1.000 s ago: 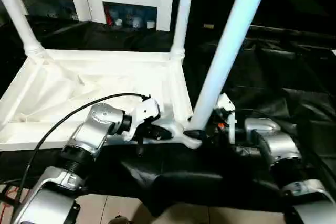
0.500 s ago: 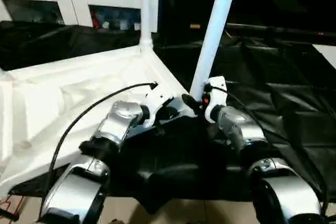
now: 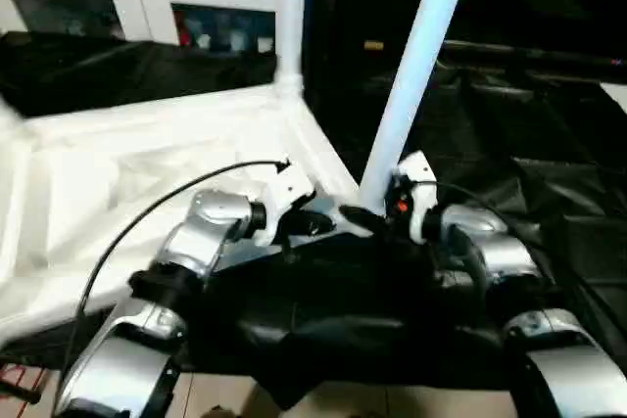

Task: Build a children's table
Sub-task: Rotate leg to tighten

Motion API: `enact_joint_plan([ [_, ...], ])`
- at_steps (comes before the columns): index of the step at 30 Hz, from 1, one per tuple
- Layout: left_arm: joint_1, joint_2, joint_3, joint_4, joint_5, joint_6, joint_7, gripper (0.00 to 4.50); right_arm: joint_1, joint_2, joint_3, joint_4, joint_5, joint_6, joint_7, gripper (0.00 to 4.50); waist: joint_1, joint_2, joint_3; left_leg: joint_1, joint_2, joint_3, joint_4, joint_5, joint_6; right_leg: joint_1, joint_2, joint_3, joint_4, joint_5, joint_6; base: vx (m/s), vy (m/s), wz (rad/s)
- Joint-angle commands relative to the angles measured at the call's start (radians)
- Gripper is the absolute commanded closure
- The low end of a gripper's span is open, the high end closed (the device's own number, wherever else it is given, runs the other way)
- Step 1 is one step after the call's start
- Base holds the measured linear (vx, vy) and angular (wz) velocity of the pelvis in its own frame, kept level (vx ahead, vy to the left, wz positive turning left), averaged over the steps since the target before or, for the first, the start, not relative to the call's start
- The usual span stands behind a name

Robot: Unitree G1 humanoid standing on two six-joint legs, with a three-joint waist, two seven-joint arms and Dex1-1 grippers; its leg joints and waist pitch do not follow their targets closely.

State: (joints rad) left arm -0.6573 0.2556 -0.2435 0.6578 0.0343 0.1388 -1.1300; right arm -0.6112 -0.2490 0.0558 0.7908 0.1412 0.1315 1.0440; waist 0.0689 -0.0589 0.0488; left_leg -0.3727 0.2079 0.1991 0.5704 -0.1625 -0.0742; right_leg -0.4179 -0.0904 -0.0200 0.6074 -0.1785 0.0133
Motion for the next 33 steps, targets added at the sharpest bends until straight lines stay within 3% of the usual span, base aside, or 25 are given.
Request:
enact_joint_plan([
  [1, -0.007, -0.023, -0.023, -0.050, -0.030, -0.033, -0.042, 4.50, 0.025, 0.006, 0.061, -0.023, 0.010, 0.033, 0.088, 0.60, 0.006, 0.008, -0.062, 0.017, 0.024, 0.000, -0.058, -0.254, 0.060, 0.050, -0.029, 0.015, -0.064, -0.124, -0.269, 0.000, 0.000, 0.00],
  [5, 0.006, 0.012, -0.035, -0.068, -0.035, -0.028, -0.100, 4.50, 0.048, -0.026, 0.078, -0.056, 0.016, 0.058, 0.163, 0.60, 0.013, 0.009, -0.058, 0.019, 0.025, -0.003, -0.063, -0.309, 0.026, 0.043, -0.032, 0.017, -0.072, -0.229, -0.241, 0.000, 0.000, 0.00],
  [6, 0.015, 0.031, -0.041, -0.085, -0.038, -0.020, -0.132, 4.50, 0.059, -0.034, 0.085, -0.079, 0.022, 0.085, 0.197, 0.84, 0.015, 0.009, -0.058, 0.021, 0.025, -0.004, -0.064, -0.317, 0.019, 0.041, -0.032, 0.018, -0.074, -0.246, -0.234, 0.000, 0.000, 0.00],
  [8, 0.020, 0.043, -0.045, -0.094, -0.039, -0.012, -0.148, 4.50, 0.067, -0.036, 0.089, -0.094, 0.023, 0.096, 0.207, 0.92, 0.018, 0.009, -0.057, 0.020, 0.025, -0.004, -0.066, -0.318, 0.014, 0.041, -0.033, 0.019, -0.074, -0.257, -0.226, 0.000, 0.000, 0.00],
  [17, 0.033, 0.055, -0.044, -0.114, -0.043, -0.002, -0.157, 4.50, 0.088, -0.030, 0.107, -0.140, 0.031, 0.140, 0.231, 1.68, 0.020, 0.005, -0.060, 0.018, 0.023, -0.004, -0.065, -0.286, 0.010, 0.041, -0.033, 0.018, -0.069, -0.219, -0.226, 0.000, 0.000, 0.00],
  [23, 0.027, 0.034, -0.034, -0.097, -0.037, -0.002, -0.098, 4.50, 0.097, -0.018, 0.102, -0.152, 0.027, 0.148, 0.197, 1.80, 0.021, 0.003, -0.059, 0.016, 0.022, -0.003, -0.064, -0.273, 0.014, 0.041, -0.034, 0.019, -0.069, -0.217, -0.221, 0.000, 0.000, 0.00],
  [25, 0.014, 0.004, -0.021, -0.073, -0.026, -0.008, -0.026, 4.50, 0.084, 0.017, 0.072, -0.113, 0.014, 0.126, 0.088, 1.81, 0.018, 0.002, -0.057, 0.018, 0.022, -0.004, -0.066, -0.293, 0.008, 0.036, -0.035, 0.021, -0.074, -0.253, -0.213, 0.000, 0.000, 0.00],
  [29, -0.006, -0.041, -0.012, -0.041, -0.006, -0.008, 0.073, 4.50, 0.046, 0.082, 0.021, -0.009, -0.009, 0.097, -0.121, 1.87, 0.006, 0.002, -0.054, 0.021, 0.018, -0.012, -0.070, -0.348, -0.024, 0.031, -0.039, 0.020, -0.089, -0.395, -0.165, 0.000, 0.000, 0.00],
  [33, -0.033, -0.101, -0.005, -0.005, 0.010, 0.011, 0.183, 4.50, -0.007, 0.172, -0.036, 0.097, -0.008, 0.104, -0.362, 1.88, -0.017, 0.001, -0.053, 0.018, 0.016, -0.017, -0.072, -0.381, -0.034, 0.028, -0.038, 0.019, -0.095, -0.446, -0.144, 0.000, 0.000, 0.00],
])
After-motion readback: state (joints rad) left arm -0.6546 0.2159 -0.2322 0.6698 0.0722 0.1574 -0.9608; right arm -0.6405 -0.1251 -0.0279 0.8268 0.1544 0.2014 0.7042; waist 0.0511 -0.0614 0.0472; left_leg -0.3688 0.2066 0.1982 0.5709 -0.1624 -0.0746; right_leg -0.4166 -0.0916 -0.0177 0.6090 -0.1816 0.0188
